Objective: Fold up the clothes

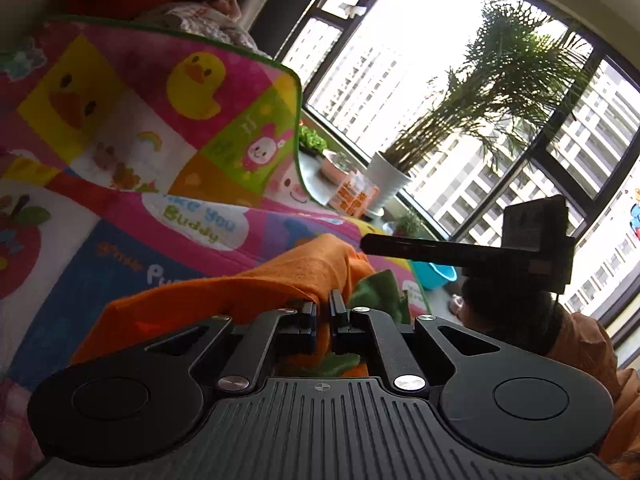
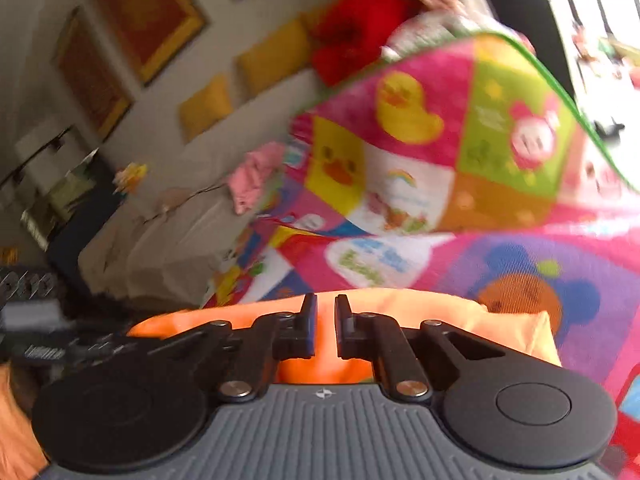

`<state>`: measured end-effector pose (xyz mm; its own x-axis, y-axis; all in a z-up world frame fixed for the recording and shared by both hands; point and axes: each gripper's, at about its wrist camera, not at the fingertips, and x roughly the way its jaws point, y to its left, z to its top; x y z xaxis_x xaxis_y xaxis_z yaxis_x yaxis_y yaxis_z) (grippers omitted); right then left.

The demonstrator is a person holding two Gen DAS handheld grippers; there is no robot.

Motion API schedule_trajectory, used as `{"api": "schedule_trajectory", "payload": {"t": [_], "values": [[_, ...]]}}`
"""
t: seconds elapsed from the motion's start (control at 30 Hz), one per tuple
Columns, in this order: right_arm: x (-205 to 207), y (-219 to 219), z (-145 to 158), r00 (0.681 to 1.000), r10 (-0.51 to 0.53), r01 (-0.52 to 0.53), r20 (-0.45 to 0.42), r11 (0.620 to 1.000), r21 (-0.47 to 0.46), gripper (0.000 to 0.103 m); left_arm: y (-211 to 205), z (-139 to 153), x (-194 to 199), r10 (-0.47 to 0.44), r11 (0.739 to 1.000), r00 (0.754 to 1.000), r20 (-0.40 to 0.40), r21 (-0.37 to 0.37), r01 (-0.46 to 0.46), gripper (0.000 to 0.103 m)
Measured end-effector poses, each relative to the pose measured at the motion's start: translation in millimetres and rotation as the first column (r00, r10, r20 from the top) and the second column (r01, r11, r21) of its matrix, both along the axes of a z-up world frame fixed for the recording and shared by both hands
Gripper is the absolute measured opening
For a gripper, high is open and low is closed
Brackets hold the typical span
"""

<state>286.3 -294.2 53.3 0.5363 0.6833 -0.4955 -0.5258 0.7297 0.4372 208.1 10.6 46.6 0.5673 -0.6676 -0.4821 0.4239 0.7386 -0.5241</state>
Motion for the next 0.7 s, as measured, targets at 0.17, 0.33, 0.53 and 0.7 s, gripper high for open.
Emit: {"api": "schedule_trajectory", "payload": {"t": [0.17, 0.33, 0.53, 0.7], "values": [[-16.2, -29.9, 11.8, 0.992, -0.123, 0.123, 0.028, 0.992, 0.011, 0.046, 3.9, 0.6, -26.2, -0.016, 1.000, 1.000, 0.024, 0.000, 0.016, 0.005], [37.7, -46.0, -34.9, 0.960, -0.244, 0.252, -0.140, 0.967, 0.042, 0.057, 4.6, -6.8, -21.5, 0.031, 1.000, 1.000, -0.006, 0.006, -0.031, 0.005], [67.5, -38.2, -65.4, 0.949, -0.236, 0.246, -0.208, 0.969, 0.023, 0.051, 47.1, -33.4, 42.7, 0.214, 0.972, 0.957, -0.197, -0.053, -0.228, 0.015], [85.4, -42.3, -78.7, 0.927, -0.218, 0.239, -0.304, 0.971, 0.031, 0.051, 53.3, -72.6, 104.8, 0.264, 0.951, 0.895, -0.360, -0.059, -0.304, 0.030]]}}
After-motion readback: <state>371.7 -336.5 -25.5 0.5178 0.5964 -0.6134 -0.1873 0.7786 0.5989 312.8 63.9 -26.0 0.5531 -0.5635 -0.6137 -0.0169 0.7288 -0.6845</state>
